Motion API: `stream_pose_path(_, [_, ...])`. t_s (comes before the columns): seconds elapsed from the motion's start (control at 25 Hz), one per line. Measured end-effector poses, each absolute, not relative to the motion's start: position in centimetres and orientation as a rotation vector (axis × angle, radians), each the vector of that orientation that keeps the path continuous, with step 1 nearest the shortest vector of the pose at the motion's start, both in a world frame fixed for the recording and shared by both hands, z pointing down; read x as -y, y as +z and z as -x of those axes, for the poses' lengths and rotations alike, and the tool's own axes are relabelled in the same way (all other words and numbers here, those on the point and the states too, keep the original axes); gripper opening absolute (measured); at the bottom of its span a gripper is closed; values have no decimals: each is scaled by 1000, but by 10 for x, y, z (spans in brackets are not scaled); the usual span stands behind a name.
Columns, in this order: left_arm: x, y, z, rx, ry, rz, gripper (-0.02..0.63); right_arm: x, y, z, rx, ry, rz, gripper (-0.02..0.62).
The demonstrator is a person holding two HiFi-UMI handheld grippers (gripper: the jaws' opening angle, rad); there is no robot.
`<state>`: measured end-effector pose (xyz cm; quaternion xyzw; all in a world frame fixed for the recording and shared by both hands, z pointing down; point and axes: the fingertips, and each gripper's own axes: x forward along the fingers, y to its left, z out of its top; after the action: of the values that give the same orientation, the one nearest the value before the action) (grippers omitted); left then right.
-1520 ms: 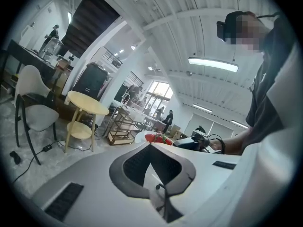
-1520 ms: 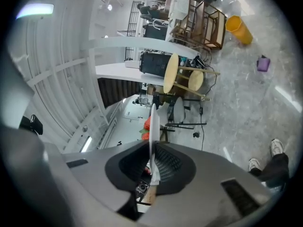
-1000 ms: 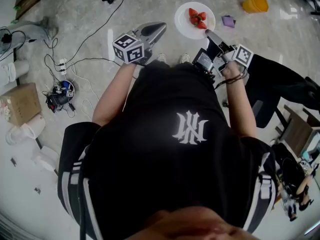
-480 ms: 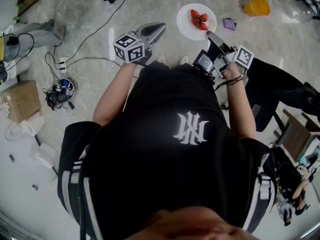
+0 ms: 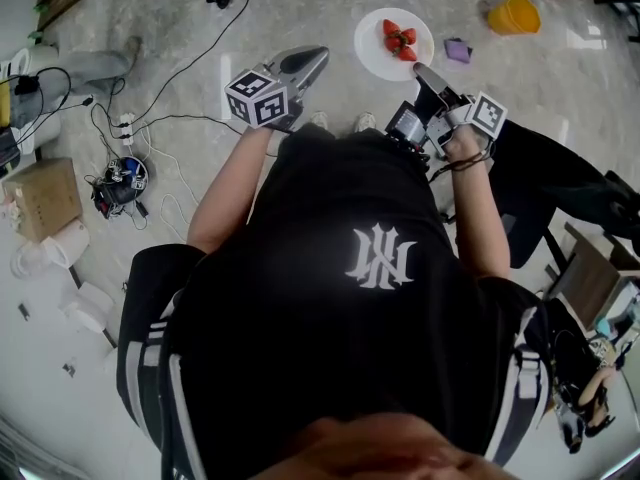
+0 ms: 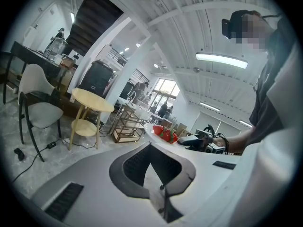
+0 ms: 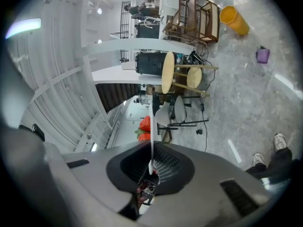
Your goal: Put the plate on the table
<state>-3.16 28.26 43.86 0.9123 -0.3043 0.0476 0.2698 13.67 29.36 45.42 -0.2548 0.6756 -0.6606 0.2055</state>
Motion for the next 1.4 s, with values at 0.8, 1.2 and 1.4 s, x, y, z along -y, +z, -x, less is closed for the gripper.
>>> stream_pose_path(0.8, [-177,456,33,864,96,-2386,2,-177,471,-155,-1808,-1858,743,15])
stream_pose_path(1.2, [-63,459,60,737,105,-2393,2,-66,461,-121,-1793,-1864,837,15])
stream_pose_path(1.4, [-14,454,74,716,98,-2416,2,-23,449,-110,-1792,-1819,853,15])
